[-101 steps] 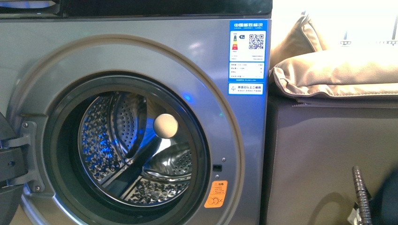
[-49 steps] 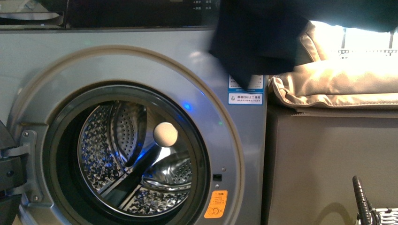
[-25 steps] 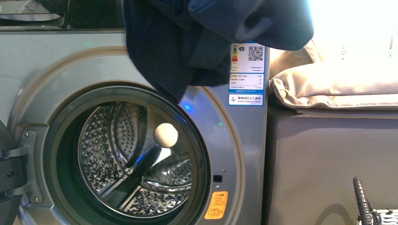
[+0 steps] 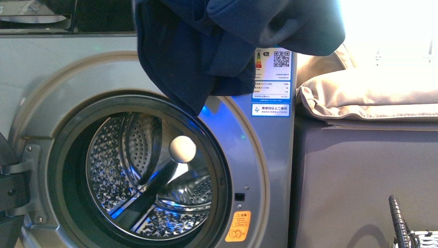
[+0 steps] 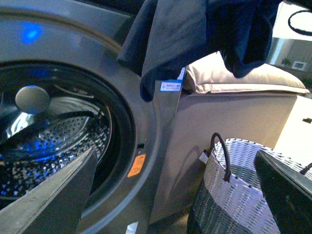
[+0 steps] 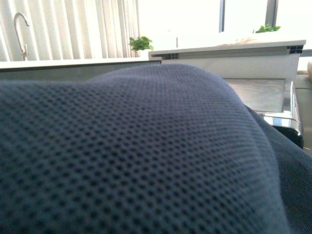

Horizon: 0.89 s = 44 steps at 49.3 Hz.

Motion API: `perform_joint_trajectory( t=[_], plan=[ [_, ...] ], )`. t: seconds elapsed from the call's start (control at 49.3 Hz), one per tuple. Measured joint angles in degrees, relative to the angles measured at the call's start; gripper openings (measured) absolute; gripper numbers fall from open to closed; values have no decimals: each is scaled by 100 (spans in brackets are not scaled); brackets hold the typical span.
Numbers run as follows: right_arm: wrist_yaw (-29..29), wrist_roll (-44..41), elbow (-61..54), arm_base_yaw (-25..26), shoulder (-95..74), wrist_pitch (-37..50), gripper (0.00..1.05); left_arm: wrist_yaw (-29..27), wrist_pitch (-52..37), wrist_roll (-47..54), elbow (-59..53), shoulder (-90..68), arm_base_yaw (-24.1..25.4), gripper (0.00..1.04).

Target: Put clothes into washing machine

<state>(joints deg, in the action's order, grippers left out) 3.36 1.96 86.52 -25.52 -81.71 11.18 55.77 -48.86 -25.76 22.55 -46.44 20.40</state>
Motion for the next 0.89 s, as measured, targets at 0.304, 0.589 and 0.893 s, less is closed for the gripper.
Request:
perform_joint_trajectory(
  t=[0.304,0.589,0.893],
  plan=[
    [0,0,0,0,0,0,12,50,-236,-382,2009,-1187,-1073,98],
    [0,0,0,0,0,0,12,44,-120,-468,3383,-2258,-1941,98],
    [0,0,0,0,0,0,12,192,291,232,4332,-2983,-2662,98]
  ],
)
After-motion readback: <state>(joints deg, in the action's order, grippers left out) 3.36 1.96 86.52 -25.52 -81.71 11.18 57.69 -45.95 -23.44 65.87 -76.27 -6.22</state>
